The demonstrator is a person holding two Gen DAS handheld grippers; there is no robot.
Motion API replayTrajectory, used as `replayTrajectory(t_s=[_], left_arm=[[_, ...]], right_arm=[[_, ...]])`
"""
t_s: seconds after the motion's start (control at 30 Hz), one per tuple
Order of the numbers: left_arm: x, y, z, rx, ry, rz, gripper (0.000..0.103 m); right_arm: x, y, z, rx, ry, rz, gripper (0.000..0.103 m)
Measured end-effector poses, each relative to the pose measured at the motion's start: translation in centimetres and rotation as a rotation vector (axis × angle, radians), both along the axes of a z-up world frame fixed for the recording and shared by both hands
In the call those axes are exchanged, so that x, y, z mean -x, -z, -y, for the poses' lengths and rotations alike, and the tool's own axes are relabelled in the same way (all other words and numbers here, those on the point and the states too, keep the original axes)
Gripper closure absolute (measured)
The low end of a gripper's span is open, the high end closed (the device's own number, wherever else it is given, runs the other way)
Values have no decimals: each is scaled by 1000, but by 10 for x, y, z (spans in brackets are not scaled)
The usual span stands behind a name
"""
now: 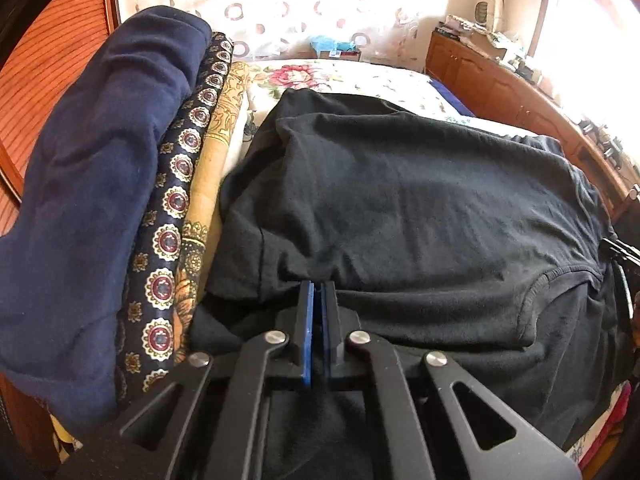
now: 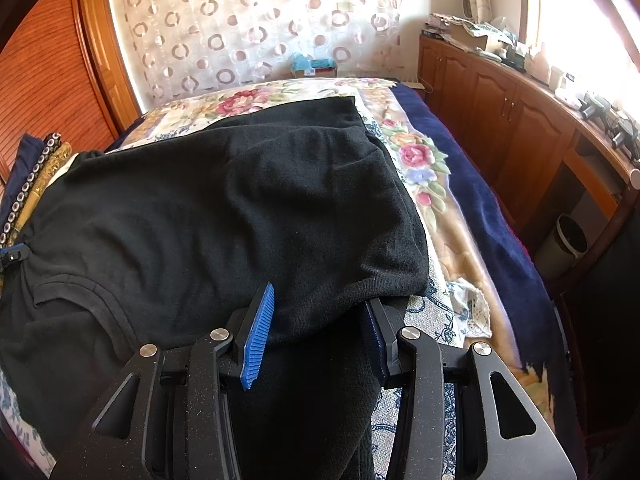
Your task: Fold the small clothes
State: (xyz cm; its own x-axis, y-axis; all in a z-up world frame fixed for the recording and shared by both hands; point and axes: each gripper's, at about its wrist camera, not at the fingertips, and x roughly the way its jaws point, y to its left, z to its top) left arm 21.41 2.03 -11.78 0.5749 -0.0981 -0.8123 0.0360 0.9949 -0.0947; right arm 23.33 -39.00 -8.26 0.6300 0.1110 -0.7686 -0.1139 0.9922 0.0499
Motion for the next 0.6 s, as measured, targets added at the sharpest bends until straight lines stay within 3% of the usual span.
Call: replayTrajectory(t_s=[0.23, 0.47, 0.5, 0.6], left_arm=[[21, -36, -7, 51, -32, 174, 103], [29, -61, 4, 35, 8, 238, 103], [29, -61, 4, 30, 10, 241, 103], [30, -60, 3, 22, 1, 256, 103]], right_arm=[[0, 0, 1, -10, 5, 4, 61], [2, -1, 1, -10, 8, 5, 62], [2, -2, 2, -17, 13, 7, 63], [-1, -3, 2, -13, 24, 6, 90]])
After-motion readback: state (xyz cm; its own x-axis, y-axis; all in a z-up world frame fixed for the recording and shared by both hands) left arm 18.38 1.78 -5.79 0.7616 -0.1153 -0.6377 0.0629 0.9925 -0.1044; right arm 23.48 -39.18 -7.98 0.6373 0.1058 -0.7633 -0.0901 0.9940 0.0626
